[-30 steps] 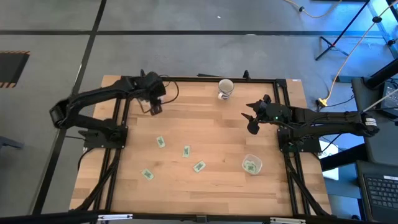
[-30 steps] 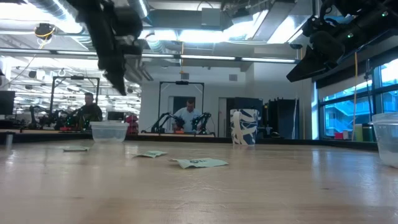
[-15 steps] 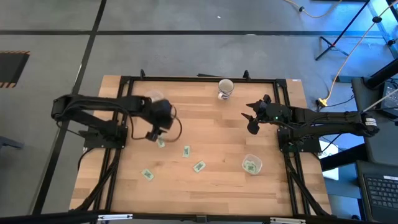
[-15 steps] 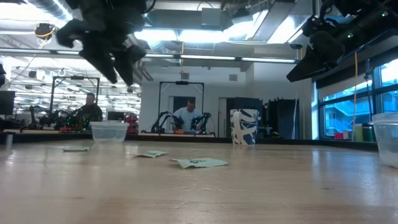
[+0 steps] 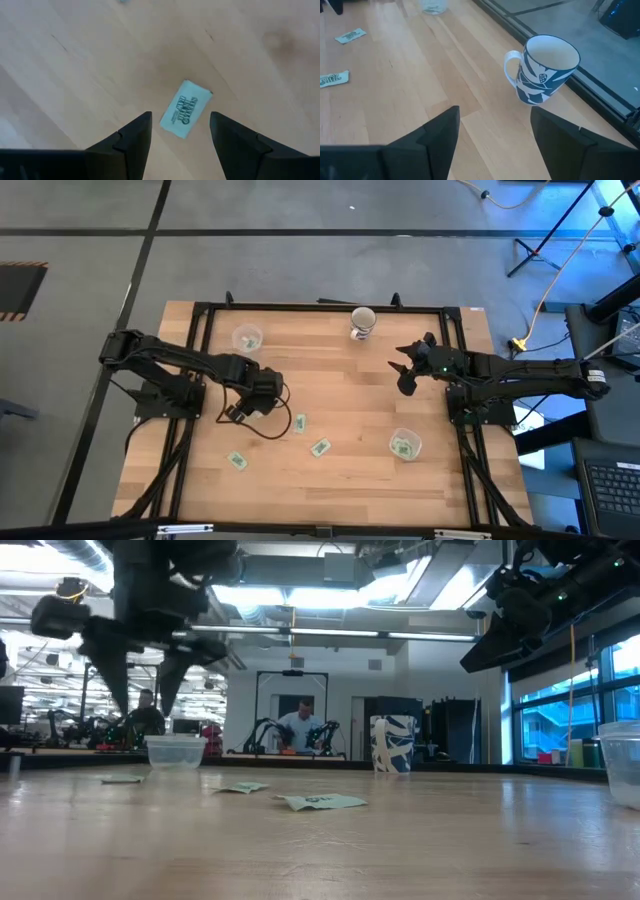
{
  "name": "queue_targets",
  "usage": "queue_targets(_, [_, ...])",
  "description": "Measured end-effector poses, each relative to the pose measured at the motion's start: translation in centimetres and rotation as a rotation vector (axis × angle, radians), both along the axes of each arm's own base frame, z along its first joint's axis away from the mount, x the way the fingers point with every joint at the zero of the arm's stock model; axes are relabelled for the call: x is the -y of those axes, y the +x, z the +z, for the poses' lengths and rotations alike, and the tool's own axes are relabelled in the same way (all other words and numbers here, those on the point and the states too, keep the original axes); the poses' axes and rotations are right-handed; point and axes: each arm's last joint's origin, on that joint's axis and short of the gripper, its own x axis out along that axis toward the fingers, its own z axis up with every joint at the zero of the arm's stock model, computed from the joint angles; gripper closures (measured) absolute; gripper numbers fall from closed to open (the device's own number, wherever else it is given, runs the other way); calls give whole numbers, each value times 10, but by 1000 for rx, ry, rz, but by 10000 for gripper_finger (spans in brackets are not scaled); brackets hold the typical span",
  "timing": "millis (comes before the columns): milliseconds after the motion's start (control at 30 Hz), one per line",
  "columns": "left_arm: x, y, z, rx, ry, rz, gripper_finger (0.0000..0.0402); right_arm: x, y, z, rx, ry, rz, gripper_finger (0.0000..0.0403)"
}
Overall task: Pick and place items into bin
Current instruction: Put the white stevia packet into the top transparent bin
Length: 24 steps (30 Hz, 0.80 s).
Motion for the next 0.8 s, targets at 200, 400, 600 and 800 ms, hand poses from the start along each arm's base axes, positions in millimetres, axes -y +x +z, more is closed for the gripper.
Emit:
queue_targets(200, [-1, -10, -26, -31, 28, -71, 207, 0, 0, 0, 2, 2, -2, 156])
queue_targets(400, [-2, -13, -44, 27, 41, -127, 207, 0, 0, 0, 3, 2, -2, 156])
queue_targets(600, [-1, -18, -51, 19, 12, -194, 207, 0, 0, 0, 11, 16, -12, 156])
queue_targets(800, [-1, -18, -60, 65, 22, -198, 207, 0, 0, 0, 11, 16, -11, 156])
